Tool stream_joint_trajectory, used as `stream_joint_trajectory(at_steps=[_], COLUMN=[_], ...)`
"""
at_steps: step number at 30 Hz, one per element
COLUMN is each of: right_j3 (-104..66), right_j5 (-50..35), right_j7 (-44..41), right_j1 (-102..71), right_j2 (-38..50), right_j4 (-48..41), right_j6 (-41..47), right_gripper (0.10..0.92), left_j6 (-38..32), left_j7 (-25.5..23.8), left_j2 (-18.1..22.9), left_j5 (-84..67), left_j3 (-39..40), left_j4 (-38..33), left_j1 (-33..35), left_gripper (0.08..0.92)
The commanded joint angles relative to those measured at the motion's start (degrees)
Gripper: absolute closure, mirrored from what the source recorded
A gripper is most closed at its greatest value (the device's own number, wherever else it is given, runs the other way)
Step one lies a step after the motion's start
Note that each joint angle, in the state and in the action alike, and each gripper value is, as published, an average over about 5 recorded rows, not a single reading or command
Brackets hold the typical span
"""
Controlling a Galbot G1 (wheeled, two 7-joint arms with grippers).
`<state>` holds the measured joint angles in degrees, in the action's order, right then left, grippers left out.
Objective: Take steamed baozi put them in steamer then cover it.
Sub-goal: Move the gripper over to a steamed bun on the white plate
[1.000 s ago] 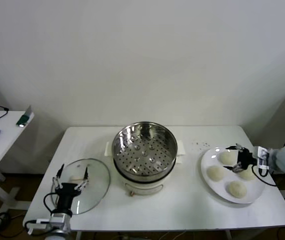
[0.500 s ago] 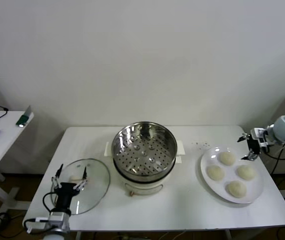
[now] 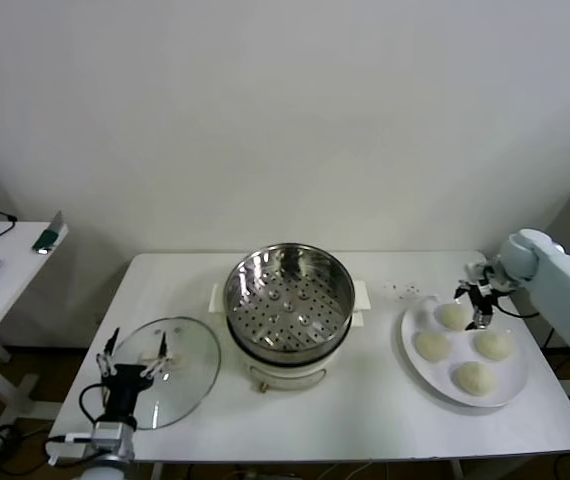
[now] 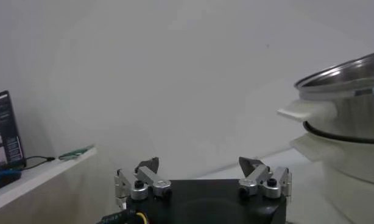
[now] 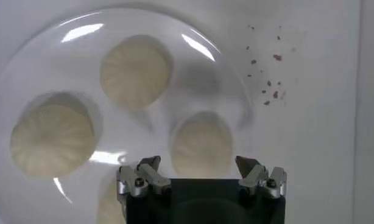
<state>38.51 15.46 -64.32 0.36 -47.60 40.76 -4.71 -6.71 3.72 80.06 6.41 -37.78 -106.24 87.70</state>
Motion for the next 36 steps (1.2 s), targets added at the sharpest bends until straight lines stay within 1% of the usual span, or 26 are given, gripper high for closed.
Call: stream_joint_trajectory(at_steps=[1, 12, 18, 28, 36], right_j3=[0.8, -0.4, -1.1, -0.6, -0.3], right_j5=[2.8, 4.1, 5.0, 5.4, 5.1], right_j7=[-0.5, -0.4, -0.3, -0.5, -0.3], right_j1=[1.1, 0.7, 1.0, 0.8, 1.2], right_j2=[-4.0, -5.0, -6.3, -6.3, -5.8], right_j4=[-6.6, -8.5, -10.1, -9.8, -8.7], right_j6=[-1.9, -2.9, -3.7, -4.1, -4.7], right_gripper=[0.203, 0.203, 0.241, 0.307, 0.336], left_j6=[-0.1, 0.0, -0.1, -0.2, -0.2], left_j7=[0.1, 0.2, 0.2, 0.2, 0.2], left_j2=[-0.1, -0.1, 0.0, 0.0, 0.0], left_j5=[-0.1, -0.1, 0.0, -0.3, -0.4], left_j3=[-0.1, 0.0, -0.1, -0.5, -0.5], left_j4=[0.3, 0.5, 0.5, 0.7, 0.8], left_j1=[-0.1, -0.2, 0.0, 0.1, 0.1], left_gripper=[0.177, 0.177, 0.177, 0.177, 0.177])
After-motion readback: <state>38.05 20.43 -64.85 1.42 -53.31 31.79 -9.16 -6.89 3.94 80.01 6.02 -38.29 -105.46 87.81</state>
